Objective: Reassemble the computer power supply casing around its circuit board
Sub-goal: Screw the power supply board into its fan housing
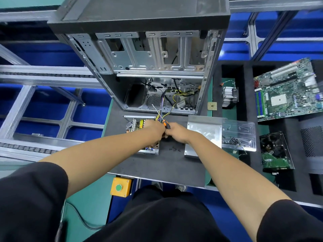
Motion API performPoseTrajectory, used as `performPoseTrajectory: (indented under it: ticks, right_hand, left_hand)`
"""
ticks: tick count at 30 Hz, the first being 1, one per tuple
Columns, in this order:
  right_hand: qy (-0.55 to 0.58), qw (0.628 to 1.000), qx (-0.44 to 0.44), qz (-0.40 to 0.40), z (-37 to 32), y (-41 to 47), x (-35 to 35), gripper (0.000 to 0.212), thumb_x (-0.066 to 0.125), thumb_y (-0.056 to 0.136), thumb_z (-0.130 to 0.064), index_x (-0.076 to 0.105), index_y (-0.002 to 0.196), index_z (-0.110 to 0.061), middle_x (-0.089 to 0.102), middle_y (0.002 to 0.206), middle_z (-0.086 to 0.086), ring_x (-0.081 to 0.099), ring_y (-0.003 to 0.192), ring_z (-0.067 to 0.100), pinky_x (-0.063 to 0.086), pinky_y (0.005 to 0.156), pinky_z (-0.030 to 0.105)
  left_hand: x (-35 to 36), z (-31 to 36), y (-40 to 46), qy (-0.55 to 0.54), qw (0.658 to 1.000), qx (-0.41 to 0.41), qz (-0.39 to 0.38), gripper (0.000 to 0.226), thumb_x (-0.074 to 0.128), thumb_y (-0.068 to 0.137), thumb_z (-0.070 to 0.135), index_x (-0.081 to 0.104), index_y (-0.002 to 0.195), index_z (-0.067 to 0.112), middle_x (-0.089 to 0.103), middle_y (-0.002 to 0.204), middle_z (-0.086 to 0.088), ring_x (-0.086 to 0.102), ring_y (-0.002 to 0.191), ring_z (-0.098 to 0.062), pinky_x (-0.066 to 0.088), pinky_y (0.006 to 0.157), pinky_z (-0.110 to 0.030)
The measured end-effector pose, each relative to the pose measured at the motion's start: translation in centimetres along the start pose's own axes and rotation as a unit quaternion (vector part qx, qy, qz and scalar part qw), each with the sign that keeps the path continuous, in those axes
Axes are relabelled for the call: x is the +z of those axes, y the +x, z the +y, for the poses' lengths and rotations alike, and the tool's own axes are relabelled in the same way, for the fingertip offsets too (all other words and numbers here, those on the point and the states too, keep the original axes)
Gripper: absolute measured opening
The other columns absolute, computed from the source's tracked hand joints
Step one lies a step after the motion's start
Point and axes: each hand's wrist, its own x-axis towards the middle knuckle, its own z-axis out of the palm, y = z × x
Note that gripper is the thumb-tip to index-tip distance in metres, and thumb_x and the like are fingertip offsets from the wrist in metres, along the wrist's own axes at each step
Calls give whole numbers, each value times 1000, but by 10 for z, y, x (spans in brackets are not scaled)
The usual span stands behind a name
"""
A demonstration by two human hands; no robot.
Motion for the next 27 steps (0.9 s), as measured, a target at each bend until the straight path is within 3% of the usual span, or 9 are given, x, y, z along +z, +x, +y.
performPoseTrajectory:
  ticks: [4, 7, 9, 12, 15, 17, 19, 23, 27]
  right_hand:
    - [2, 1000, 5, 3, 4, 4, 0, 31, 49, 93, 4, 56, 70, -16, 63, 72, -1, 57, 66, 2, 40, 61, 7]
    - [20, 1000, 6, 2, 8, 6, -1, 34, 47, 88, 10, 55, 66, -13, 63, 72, 2, 58, 72, 12, 43, 72, 21]
    - [32, 999, 3, -17, 7, 5, -2, 37, 44, 85, 16, 55, 64, -13, 66, 67, -3, 61, 68, 6, 47, 71, 19]
    - [50, 998, -12, -46, -3, 1, -7, 33, 42, 80, 18, 53, 65, -9, 67, 58, -9, 61, 59, -2, 44, 59, 9]
    - [103, 994, -26, -25, -6, 1, -15, 18, 48, 82, 13, 53, 86, -3, 67, 83, 20, 65, 71, 15, 46, 60, 12]
    - [134, 990, -24, -23, -4, 3, -18, 25, 43, 88, 16, 47, 103, -5, 65, 101, 37, 69, 75, 22, 51, 65, 18]
    - [120, 992, -21, -23, -1, 3, -20, 26, 41, 88, 18, 46, 94, -7, 64, 107, 40, 67, 76, 27, 52, 67, 21]
    - [82, 996, -17, -8, 3, 4, -22, 24, 41, 90, 16, 50, 89, -7, 67, 82, 16, 65, 62, 8, 48, 64, 20]
    - [31, 999, -5, 8, 3, 6, -21, 29, 49, 88, 12, 46, 71, -11, 52, 62, -6, 49, 53, 1, 41, 59, 15]
  left_hand:
    - [-10, -5, -3, 27, 997, 54, -37, 45, 86, 78, 39, 61, 111, 21, 61, 104, 7, 65, 104, -22, 49, 75, -35]
    - [-16, -9, -5, 36, 993, 91, -61, 28, 83, 78, 41, 68, 94, 23, 69, 83, 15, 68, 84, -10, 53, 69, -29]
    - [-18, -17, -5, 39, 987, 144, -62, 24, 80, 80, 46, 74, 97, 30, 73, 87, 19, 68, 90, -7, 55, 75, -27]
    - [-18, -31, -6, 32, 974, 224, -13, 24, 82, 76, 46, 75, 97, 36, 57, 75, 25, 56, 83, -8, 41, 64, -23]
    - [-16, -39, -6, 65, 958, 278, 22, 27, 79, 78, 45, 74, 102, 35, 58, 76, 20, 57, 83, -11, 36, 63, -25]
    - [-14, -40, -7, 103, 945, 308, 38, 25, 76, 81, 41, 72, 105, 34, 67, 89, 12, 63, 90, -18, 38, 66, -28]
    - [-14, -39, -9, 155, 923, 347, 56, 25, 72, 84, 36, 70, 110, 34, 71, 102, 6, 65, 96, -24, 39, 67, -29]
    - [-18, -25, -13, 268, 885, 377, 50, 22, 71, 90, 31, 69, 112, 28, 67, 92, 0, 64, 88, -30, 53, 71, -35]
    - [-23, -11, -12, 288, 879, 377, 38, 18, 72, 88, 16, 71, 106, 16, 40, 75, -1, 51, 80, -31, 48, 63, -34]
